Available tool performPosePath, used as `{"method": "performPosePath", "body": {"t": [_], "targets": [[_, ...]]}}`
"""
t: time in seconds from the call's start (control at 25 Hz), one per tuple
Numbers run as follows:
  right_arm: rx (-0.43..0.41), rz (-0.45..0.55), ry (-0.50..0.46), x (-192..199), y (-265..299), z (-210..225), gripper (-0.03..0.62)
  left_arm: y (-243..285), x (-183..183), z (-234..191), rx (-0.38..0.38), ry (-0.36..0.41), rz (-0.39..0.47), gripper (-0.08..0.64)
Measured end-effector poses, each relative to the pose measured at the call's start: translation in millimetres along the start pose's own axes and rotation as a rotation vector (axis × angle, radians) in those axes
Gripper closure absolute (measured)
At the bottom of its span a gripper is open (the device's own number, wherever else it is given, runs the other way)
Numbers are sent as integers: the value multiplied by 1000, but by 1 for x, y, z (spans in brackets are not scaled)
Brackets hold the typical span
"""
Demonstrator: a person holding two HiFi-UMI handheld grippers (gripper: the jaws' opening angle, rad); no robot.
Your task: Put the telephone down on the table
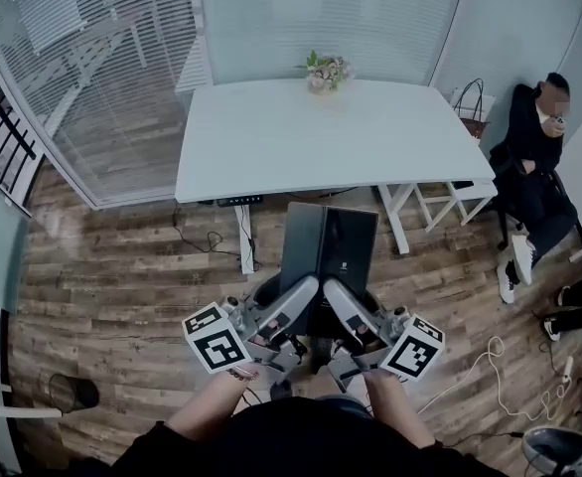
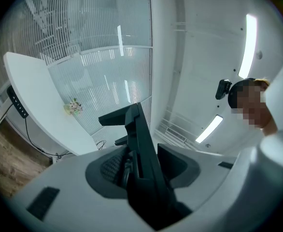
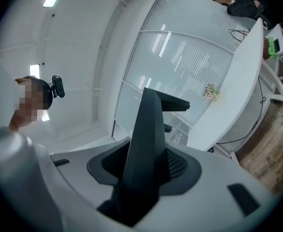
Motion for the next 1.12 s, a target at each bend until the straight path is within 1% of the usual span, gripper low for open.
{"method": "performPosePath", "body": {"t": [0.64,0.84,1.12], "targets": [[-15,-23,9,-74,29,68,407,73,-41,-58,-22,5,17,359],[-36,-39,12,-97,45,86,407,92,-59,-75,-37,14,35,359],[-46,-57,16,-128,56,112,407,121,-75,-95,-51,14,53,359]]}}
Point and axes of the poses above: the fingertips, and each gripper's own axes: y forward along the fingers, z to its right, x out of its underside, the point moved 4 cm from there along -y, backward along the fingers, and after that the axes turned 11 degrees about -z, right-handed, at the moved point
